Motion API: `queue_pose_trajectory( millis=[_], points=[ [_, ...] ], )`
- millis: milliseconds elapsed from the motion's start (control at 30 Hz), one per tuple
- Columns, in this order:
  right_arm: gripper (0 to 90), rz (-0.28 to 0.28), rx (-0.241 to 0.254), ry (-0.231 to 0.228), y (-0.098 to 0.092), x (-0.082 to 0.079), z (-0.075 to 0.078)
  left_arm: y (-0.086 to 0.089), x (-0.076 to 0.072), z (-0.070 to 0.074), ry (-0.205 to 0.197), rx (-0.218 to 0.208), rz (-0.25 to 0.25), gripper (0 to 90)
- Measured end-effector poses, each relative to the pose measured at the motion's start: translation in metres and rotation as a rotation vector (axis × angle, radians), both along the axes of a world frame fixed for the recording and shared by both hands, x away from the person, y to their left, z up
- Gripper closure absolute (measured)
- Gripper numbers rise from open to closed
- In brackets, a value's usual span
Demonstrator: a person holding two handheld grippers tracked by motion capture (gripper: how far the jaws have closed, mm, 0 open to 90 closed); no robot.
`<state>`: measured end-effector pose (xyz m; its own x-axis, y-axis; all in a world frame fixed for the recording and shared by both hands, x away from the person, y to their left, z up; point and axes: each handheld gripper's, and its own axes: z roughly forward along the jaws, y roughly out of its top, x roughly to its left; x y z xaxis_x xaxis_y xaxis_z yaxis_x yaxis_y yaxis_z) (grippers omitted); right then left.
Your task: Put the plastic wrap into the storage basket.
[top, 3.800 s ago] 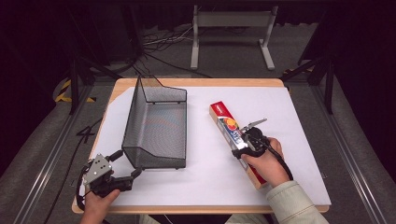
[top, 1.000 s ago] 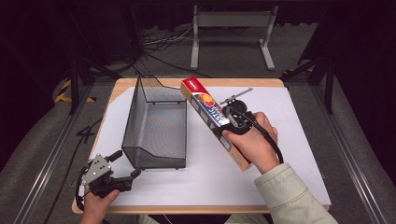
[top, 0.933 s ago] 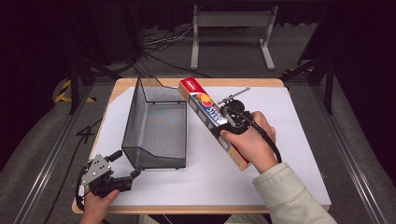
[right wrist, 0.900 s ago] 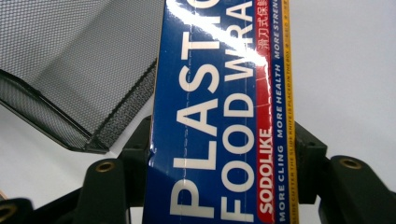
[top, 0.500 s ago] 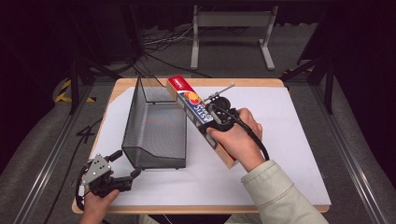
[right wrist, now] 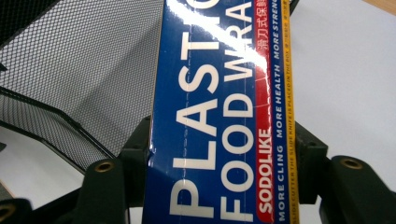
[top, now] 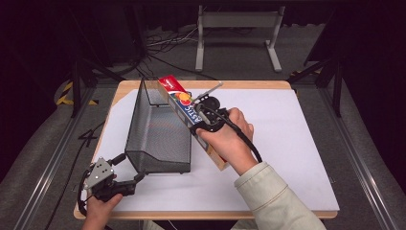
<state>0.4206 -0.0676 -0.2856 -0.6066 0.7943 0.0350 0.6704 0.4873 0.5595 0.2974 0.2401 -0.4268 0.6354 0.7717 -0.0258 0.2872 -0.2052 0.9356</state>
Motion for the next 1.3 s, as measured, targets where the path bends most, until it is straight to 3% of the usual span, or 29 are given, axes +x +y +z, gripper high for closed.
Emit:
queue_pose_trajectory(
  millis=[500, 833, 1300],
  points=[
    [41.3, -0.029, 0.01, 0.028, 0.027, 0.01, -0.007, -0.002, 0.0, 0.0, -0.004, 0.007, -0.009, 11.6],
    [41.3, -0.068, -0.017, 0.057, 0.047, 0.018, -0.016, -0.001, 0.001, 0.0, -0.007, 0.007, -0.009, 11.6],
    [41.1, -0.098, -0.047, 0.144, 0.07, 0.03, -0.038, 0.0, 0.001, 0.0, -0.006, 0.0, -0.006, 11.7]
  ],
)
